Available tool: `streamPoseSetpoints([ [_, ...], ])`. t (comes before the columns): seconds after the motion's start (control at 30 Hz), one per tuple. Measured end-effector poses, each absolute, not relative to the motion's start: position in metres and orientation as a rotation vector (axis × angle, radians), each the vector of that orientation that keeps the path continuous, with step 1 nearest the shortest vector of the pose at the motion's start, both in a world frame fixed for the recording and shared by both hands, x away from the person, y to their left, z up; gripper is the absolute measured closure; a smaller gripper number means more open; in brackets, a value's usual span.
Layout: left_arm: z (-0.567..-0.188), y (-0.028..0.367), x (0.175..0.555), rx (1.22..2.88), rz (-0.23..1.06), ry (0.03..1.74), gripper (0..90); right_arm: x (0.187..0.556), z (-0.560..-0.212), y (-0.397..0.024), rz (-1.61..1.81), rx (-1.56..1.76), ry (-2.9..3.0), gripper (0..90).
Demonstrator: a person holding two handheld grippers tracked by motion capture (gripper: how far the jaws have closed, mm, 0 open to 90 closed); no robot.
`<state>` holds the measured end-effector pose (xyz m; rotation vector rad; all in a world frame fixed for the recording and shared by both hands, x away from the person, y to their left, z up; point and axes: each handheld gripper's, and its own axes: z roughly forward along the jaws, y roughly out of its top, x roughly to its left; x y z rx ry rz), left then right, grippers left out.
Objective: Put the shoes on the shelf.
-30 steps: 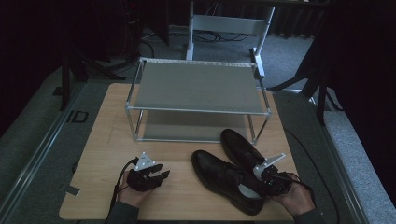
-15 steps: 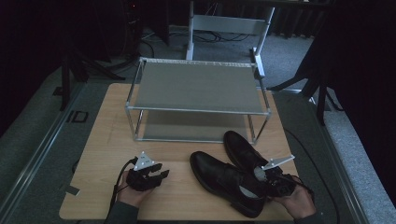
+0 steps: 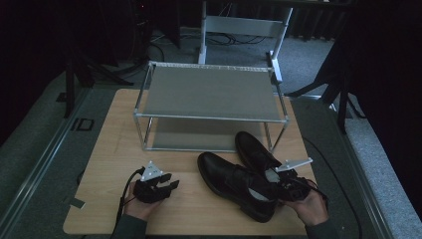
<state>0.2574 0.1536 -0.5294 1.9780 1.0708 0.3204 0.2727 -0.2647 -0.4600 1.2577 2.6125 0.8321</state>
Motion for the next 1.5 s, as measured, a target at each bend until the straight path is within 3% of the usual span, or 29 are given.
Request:
streamPoseSetpoints([
  [1.13,-0.526,0.153,0.258,1.965,0.34,1.071,58.6,0.34,-0.446,-0.216,0.918,1.333,2.473,80.2],
  [1.5,-0.513,0.128,0.277,1.969,0.458,1.052,58.2,0.36,-0.454,-0.204,0.973,1.433,2.416,80.2],
])
